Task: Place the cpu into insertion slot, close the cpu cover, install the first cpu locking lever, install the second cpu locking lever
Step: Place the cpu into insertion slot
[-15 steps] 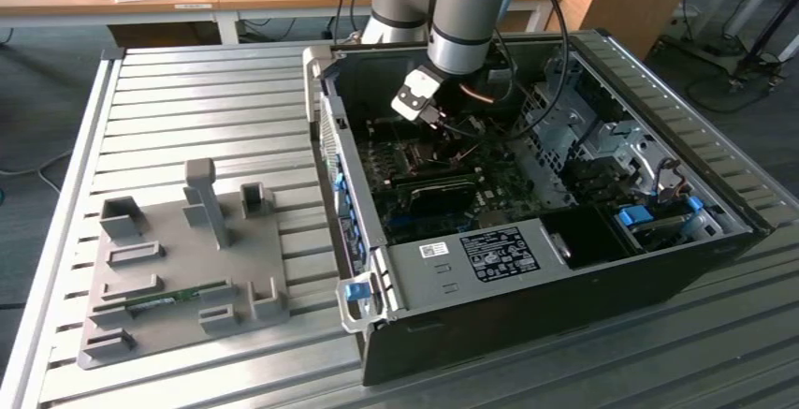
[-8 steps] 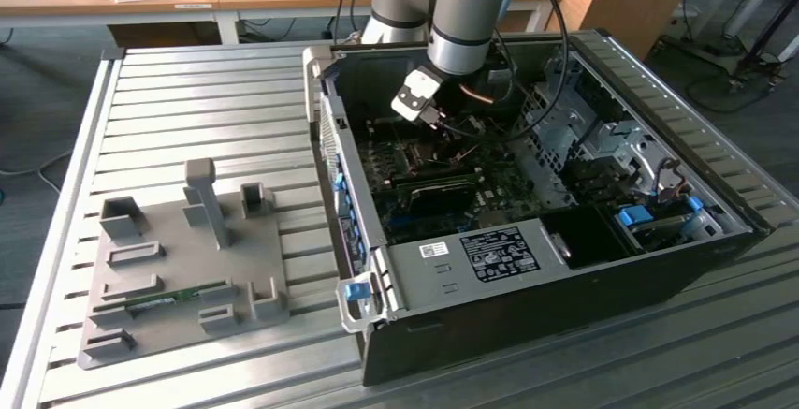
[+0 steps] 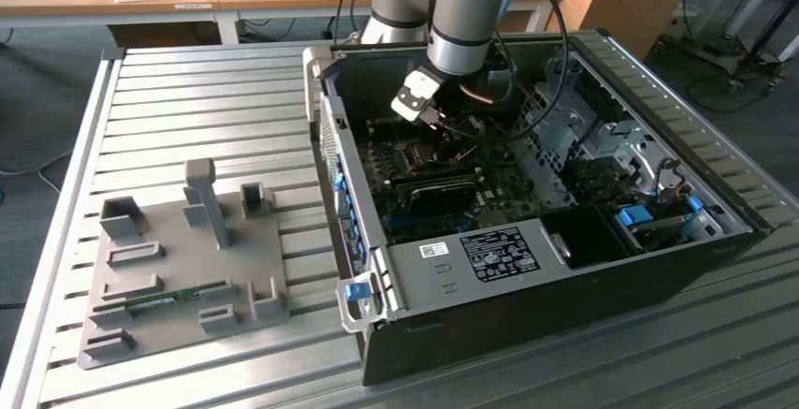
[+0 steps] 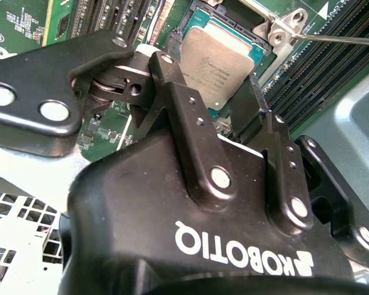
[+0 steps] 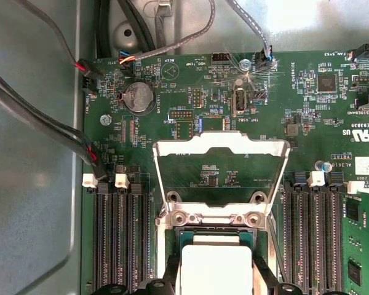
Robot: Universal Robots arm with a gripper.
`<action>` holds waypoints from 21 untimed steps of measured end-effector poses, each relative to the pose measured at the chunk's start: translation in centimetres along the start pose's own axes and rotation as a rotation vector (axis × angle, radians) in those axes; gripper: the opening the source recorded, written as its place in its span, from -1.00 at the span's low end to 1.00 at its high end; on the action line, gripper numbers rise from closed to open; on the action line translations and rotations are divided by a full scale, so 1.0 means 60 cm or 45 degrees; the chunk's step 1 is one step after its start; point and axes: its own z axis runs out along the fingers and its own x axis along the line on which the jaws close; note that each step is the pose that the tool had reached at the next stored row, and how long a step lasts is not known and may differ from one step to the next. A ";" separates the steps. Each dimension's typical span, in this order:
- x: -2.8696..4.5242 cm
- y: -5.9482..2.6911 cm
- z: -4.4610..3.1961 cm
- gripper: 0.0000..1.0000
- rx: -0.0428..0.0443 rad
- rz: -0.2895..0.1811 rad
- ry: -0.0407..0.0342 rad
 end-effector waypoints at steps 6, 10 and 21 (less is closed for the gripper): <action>0.000 0.000 0.001 0.07 0.000 0.000 -0.0006; 0.000 0.000 0.001 0.07 0.000 0.000 -0.0003; 0.000 0.000 0.002 0.07 0.000 0.000 -0.0014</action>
